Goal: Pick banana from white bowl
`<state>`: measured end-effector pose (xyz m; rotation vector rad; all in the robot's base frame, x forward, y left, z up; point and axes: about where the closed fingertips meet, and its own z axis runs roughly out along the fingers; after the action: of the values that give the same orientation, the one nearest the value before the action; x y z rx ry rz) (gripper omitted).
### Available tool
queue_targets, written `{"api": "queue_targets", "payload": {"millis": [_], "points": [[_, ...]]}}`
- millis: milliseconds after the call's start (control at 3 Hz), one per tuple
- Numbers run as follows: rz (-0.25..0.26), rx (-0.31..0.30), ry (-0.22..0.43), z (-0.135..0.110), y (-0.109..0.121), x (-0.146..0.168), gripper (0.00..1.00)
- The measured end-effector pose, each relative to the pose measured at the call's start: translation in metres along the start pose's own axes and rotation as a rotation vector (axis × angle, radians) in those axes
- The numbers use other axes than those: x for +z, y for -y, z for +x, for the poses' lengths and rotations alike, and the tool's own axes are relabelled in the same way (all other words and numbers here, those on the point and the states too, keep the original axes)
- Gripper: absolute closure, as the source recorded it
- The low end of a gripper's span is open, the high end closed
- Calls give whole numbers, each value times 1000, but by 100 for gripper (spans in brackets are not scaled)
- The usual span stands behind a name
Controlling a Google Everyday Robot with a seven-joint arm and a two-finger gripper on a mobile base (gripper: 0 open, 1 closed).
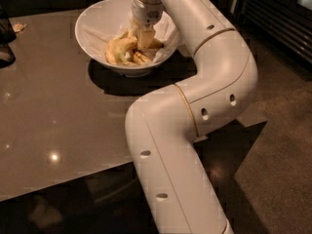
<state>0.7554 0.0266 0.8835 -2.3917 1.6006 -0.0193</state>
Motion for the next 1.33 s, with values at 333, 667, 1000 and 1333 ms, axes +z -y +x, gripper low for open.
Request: {"api": "queue_targets", "payload": {"millis": [333,667,1000,1333], "points": [[0,0,0,0,0,0,100],[65,12,24,1,10,-11,100],[148,14,39,4,13,-47,100],[208,17,55,6,7,-84,100]]}}
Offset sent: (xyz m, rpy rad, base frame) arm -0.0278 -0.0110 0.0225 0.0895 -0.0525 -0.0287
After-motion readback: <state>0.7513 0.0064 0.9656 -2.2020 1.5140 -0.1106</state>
